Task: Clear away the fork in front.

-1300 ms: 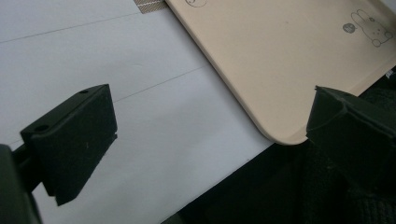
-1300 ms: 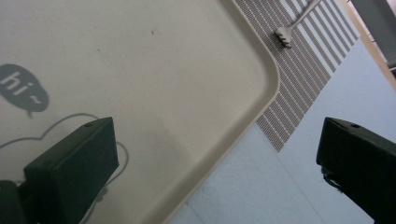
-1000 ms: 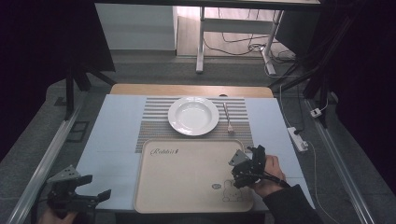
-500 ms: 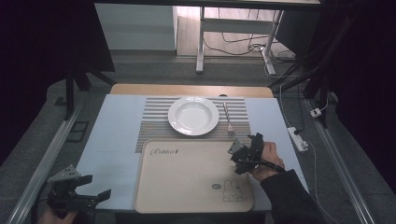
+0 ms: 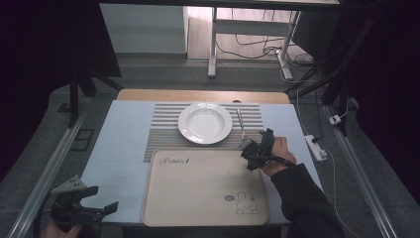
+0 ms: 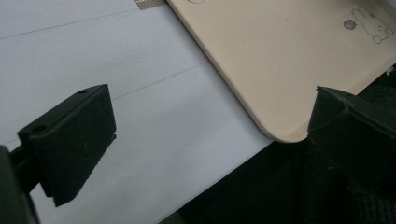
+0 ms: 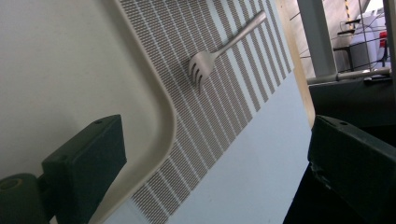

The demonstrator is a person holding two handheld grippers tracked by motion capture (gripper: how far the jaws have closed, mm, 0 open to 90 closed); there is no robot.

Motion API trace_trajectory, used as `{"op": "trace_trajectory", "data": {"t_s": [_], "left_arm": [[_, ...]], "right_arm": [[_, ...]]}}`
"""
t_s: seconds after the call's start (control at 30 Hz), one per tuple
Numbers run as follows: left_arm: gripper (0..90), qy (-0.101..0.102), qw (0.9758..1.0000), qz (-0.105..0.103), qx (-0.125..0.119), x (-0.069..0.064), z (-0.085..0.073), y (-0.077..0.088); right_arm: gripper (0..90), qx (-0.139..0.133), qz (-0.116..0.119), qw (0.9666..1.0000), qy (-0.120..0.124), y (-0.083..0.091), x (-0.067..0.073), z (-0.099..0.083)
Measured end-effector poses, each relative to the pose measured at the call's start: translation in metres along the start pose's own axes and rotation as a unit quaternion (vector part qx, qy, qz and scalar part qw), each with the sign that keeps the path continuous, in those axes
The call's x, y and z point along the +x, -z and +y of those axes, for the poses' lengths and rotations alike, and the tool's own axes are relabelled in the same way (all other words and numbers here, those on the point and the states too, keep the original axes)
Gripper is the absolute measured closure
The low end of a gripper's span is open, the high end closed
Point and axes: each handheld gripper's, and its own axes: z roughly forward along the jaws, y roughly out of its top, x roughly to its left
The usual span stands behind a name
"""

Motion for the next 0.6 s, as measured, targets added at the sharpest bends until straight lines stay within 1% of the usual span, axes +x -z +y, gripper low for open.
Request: {"op": "trace_trajectory", "data": {"t_s": [0.1, 0.17, 0.2, 0.23, 0.27, 0.3, 0.37, 0.4, 0.43, 0.5, 0.53, 0.57, 0.6], "left_arm": [[1.2, 0.0, 1.0, 0.0, 0.001, 0.0, 0.0, 0.0], [1.2, 0.0, 1.0, 0.0, 0.001, 0.0, 0.0, 0.0], [1.2, 0.0, 1.0, 0.0, 0.001, 0.0, 0.0, 0.0], [1.2, -0.001, 1.0, 0.0, 0.001, 0.0, 0.0, 0.0], [1.1, 0.0, 1.0, 0.0, 0.001, 0.0, 0.0, 0.0], [1.2, 0.0, 1.0, 0.0, 0.001, 0.0, 0.0, 0.0], [1.2, 0.0, 1.0, 0.0, 0.001, 0.0, 0.0, 0.0], [1.2, -0.001, 1.0, 0.0, 0.001, 0.0, 0.0, 0.0], [1.2, -0.001, 1.0, 0.0, 0.001, 0.0, 0.0, 0.0], [1.2, -0.001, 1.0, 0.0, 0.002, 0.0, 0.0, 0.0], [1.2, -0.001, 1.0, 0.0, 0.002, 0.0, 0.0, 0.0], [1.2, -0.001, 1.0, 0.0, 0.002, 0.0, 0.0, 0.0], [1.3, -0.001, 1.0, 0.0, 0.001, 0.0, 0.0, 0.0]], "right_arm": [[5.2, 0.002, -0.004, 1.0, 0.003, -0.005, -0.002, 0.003], [5.5, 0.005, -0.008, 0.9999, 0.009, -0.012, -0.006, 0.008], [5.5, 0.005, -0.008, 0.9999, 0.009, -0.012, -0.006, 0.008], [5.5, 0.01, -0.009, 0.9998, 0.012, -0.017, -0.007, 0.011], [5.5, 0.011, -0.008, 0.9998, 0.013, -0.02, -0.008, 0.013], [5.5, 0.01, -0.001, 0.9999, 0.014, -0.023, -0.009, 0.014], [5.5, 0.012, -0.004, 0.9998, 0.015, -0.026, -0.01, 0.015], [5.6, 0.016, -0.013, 0.9996, 0.019, -0.03, -0.011, 0.017], [5.8, 0.013, -0.006, 0.9997, 0.02, -0.033, -0.013, 0.018], [6.0, 0.012, -0.004, 0.9997, 0.02, -0.038, -0.014, 0.02], [6.4, 0.013, -0.013, 0.9996, 0.023, -0.04, -0.015, 0.02], [6.4, 0.013, -0.013, 0.9996, 0.023, -0.04, -0.015, 0.02], [6.9, 0.014, -0.006, 0.9994, 0.031, -0.045, -0.016, 0.022]]}}
